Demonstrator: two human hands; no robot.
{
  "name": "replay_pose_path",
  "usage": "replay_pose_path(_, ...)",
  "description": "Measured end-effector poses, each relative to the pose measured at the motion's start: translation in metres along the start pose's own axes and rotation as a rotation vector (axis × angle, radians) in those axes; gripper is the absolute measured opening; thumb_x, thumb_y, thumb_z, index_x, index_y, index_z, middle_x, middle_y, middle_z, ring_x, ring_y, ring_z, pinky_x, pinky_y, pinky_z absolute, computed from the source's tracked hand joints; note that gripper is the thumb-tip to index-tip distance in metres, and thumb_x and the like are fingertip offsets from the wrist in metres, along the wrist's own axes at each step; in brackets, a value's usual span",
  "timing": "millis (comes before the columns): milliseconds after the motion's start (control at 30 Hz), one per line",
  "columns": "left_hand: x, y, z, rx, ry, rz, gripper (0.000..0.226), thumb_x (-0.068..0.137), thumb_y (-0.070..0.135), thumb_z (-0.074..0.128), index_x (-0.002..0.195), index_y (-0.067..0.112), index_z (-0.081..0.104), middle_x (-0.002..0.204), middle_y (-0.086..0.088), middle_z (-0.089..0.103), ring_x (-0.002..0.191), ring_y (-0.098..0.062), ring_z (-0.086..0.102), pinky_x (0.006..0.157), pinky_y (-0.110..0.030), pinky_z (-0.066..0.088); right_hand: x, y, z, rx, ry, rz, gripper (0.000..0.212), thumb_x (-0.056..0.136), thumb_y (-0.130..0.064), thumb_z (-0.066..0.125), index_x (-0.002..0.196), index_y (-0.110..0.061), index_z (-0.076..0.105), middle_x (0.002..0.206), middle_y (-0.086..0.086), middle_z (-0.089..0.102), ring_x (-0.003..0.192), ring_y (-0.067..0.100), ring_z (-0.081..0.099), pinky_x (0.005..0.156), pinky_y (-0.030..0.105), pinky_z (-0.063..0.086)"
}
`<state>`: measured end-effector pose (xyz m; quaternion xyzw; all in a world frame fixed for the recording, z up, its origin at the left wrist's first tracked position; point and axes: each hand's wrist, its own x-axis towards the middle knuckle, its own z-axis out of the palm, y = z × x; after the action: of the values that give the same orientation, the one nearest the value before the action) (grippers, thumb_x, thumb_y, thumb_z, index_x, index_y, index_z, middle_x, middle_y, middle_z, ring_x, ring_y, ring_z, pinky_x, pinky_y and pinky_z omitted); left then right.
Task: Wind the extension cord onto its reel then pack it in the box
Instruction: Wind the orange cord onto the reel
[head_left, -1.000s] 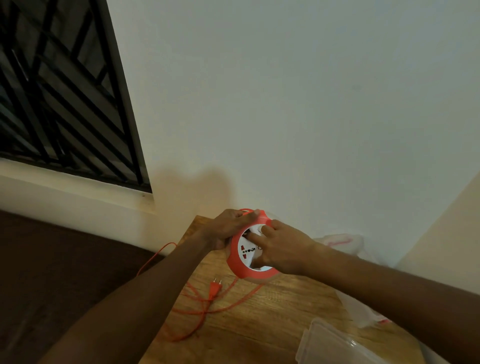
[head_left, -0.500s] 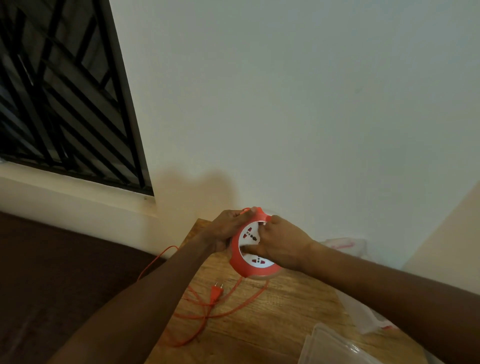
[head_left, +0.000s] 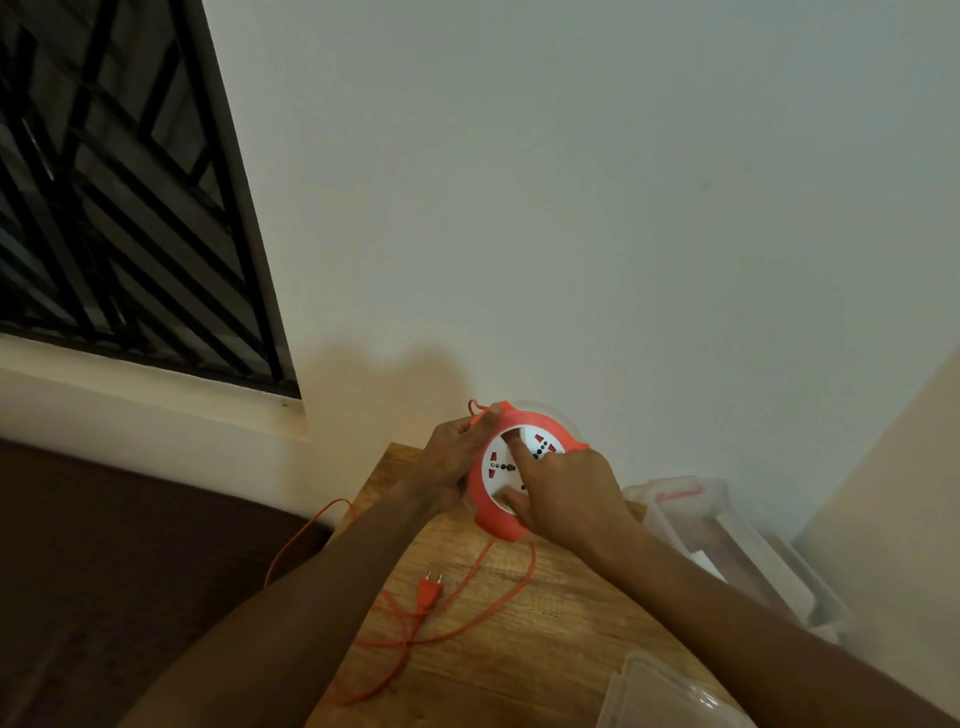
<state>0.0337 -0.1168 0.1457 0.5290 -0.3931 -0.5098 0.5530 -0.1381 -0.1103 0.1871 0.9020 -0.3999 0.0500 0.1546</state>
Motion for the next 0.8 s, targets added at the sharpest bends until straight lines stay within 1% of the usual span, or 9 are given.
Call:
replay_pose_path(67,-0.003,0.000,0.002,0.000,-0.028,-0.016,0.068,0.077,0.063,0.068,0.119,0.010,0.074,0.110,-0.016,0.080,0.099,-0.042,0.077,0.093,-0.060,0.060,-0.002,0.002,0.001,-0.061,0.035,-0.052,0.069,0.096,-0.055,0.046,0.152,-0.018,0.030,0.118,0.011,0.070,0.098,0.030,0.069,0.089,0.042,0.052)
replay_pose_path(100,-0.004,-0.001,0.002,0.008,-0.034,-0.018,0.067,0.076,0.062,0.068,0.118,0.010,0.074,0.109,-0.015,0.080,0.097,-0.041,0.077,0.093,-0.059,0.061,-0.003,0.003,0.001,-0.091,0.039,-0.092,0.066,0.094,-0.052,0.053,0.147,-0.015,0.040,0.115,0.011,0.071,0.095,0.030,0.070,0.089,0.042,0.051)
replay_pose_path(167,-0.004,-0.003,0.000,0.018,-0.039,-0.018,0.065,0.078,0.062,0.068,0.117,0.010,0.074,0.109,-0.016,0.080,0.097,-0.040,0.077,0.092,-0.058,0.061,-0.004,0.006,-0.003,-0.143,0.018,-0.207,0.055,0.079,-0.044,0.076,0.124,-0.015,0.064,0.107,0.010,0.074,0.089,0.028,0.071,0.085,0.041,0.053)
replay_pose_path(233,-0.004,-0.004,-0.005,0.007,-0.061,-0.028,0.070,0.078,0.063,0.070,0.121,0.007,0.072,0.114,-0.020,0.078,0.104,-0.046,0.074,0.095,-0.061,0.059,-0.006,0.012,-0.007,-0.158,-0.022,-0.341,0.049,0.061,-0.035,0.089,0.105,-0.019,0.074,0.106,0.010,0.072,0.090,0.029,0.069,0.079,0.042,0.055)
replay_pose_path(333,-0.005,-0.005,-0.011,0.038,-0.120,-0.043,0.085,0.071,0.070,0.078,0.125,0.005,0.071,0.119,-0.024,0.075,0.110,-0.051,0.070,0.098,-0.065,0.056,-0.008,0.022,-0.006,-0.164,-0.069,-0.557,0.053,0.059,-0.025,0.092,0.108,-0.026,0.073,0.126,0.012,0.062,0.106,0.032,0.061,0.080,0.045,0.054)
replay_pose_path(467,-0.003,-0.005,-0.012,0.127,-0.187,-0.100,0.089,0.066,0.073,0.082,0.120,0.003,0.073,0.117,-0.025,0.075,0.113,-0.053,0.068,0.101,-0.065,0.054,-0.010,0.027,-0.009,-0.237,-0.106,-0.649,0.060,0.064,-0.030,0.091,0.118,-0.037,0.064,0.137,0.010,0.054,0.115,0.031,0.056,0.081,0.042,0.052)
replay_pose_path(533,-0.004,-0.005,-0.012,0.149,-0.212,-0.115,0.086,0.068,0.072,0.081,0.120,0.004,0.074,0.117,-0.024,0.076,0.113,-0.052,0.068,0.102,-0.065,0.053,-0.011,0.026,-0.011,-0.267,-0.084,-0.664,0.063,0.068,-0.031,0.088,0.124,-0.038,0.058,0.135,0.010,0.054,0.113,0.031,0.056,0.079,0.041,0.051)
replay_pose_path(633,-0.005,-0.006,-0.012,0.157,-0.215,-0.124,0.081,0.073,0.070,0.078,0.121,0.005,0.073,0.116,-0.022,0.077,0.110,-0.048,0.071,0.100,-0.063,0.055,-0.012,0.022,-0.010,-0.266,-0.087,-0.623,0.072,0.073,-0.034,0.085,0.135,-0.036,0.048,0.131,0.016,0.053,0.114,0.036,0.053,0.081,0.045,0.051)
replay_pose_path(800,-0.004,-0.005,-0.009,0.157,-0.192,-0.123,0.067,0.083,0.060,0.071,0.120,0.004,0.072,0.115,-0.023,0.077,0.106,-0.045,0.074,0.096,-0.057,0.060,-0.013,0.007,-0.008,-0.340,-0.142,-0.566,0.069,0.081,-0.037,0.078,0.140,-0.038,0.043,0.128,0.017,0.056,0.116,0.037,0.051,0.088,0.048,0.047)
